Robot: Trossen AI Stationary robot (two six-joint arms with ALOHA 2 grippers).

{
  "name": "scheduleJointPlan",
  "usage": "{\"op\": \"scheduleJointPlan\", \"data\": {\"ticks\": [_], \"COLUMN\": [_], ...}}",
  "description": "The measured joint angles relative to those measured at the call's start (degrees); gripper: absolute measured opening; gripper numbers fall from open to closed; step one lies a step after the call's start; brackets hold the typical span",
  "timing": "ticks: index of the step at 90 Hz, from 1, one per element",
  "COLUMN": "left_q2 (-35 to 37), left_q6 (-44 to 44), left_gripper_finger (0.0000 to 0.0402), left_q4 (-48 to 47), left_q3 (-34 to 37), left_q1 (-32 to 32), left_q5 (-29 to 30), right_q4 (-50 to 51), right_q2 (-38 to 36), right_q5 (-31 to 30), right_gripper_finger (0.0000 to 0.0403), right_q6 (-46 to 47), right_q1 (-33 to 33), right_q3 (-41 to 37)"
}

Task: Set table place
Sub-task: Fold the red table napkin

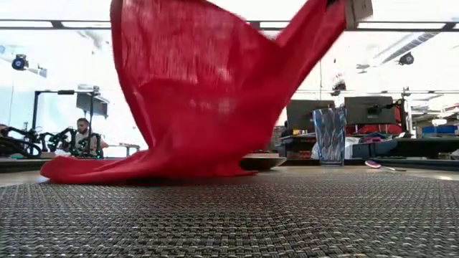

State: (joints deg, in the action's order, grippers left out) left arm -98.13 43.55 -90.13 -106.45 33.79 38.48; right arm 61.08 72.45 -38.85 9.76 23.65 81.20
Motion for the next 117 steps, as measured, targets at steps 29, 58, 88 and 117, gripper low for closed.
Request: {"op": "scheduleJointPlan", "data": {"ticks": [29, 58, 88, 117], "left_q2": [14.1, 23.1, 23.7, 10.8], "left_q6": [-5.6, -13.1, -22.0, -13.9], "left_gripper_finger": [0.0000, 0.0000, 0.0000, 0.0000], "left_q4": [0.2, 1.5, 8.0, 13.9], "left_q3": [0.2, 0.2, 0.2, 2.5], "left_q1": [-0.4, -1.0, -1.1, 7.2], "left_q5": [12.0, 24.0, 29.3, 15.6], "right_q4": [2.0, 1.7, 2.5, 11.5], "right_q2": [-2.8, -3.0, -3.2, -2.7], "right_q5": [-0.3, -0.4, -6.1, -4.2], "right_gripper_finger": [0.0000, 0.0000, 0.0000, 0.0000], "right_q6": [-3.6, -14.1, -22.1, 8.8], "right_q1": [-4.2, -11.7, -13.6, 12.3], "right_q3": [13.3, 18.7, 18.5, 7.6]}}
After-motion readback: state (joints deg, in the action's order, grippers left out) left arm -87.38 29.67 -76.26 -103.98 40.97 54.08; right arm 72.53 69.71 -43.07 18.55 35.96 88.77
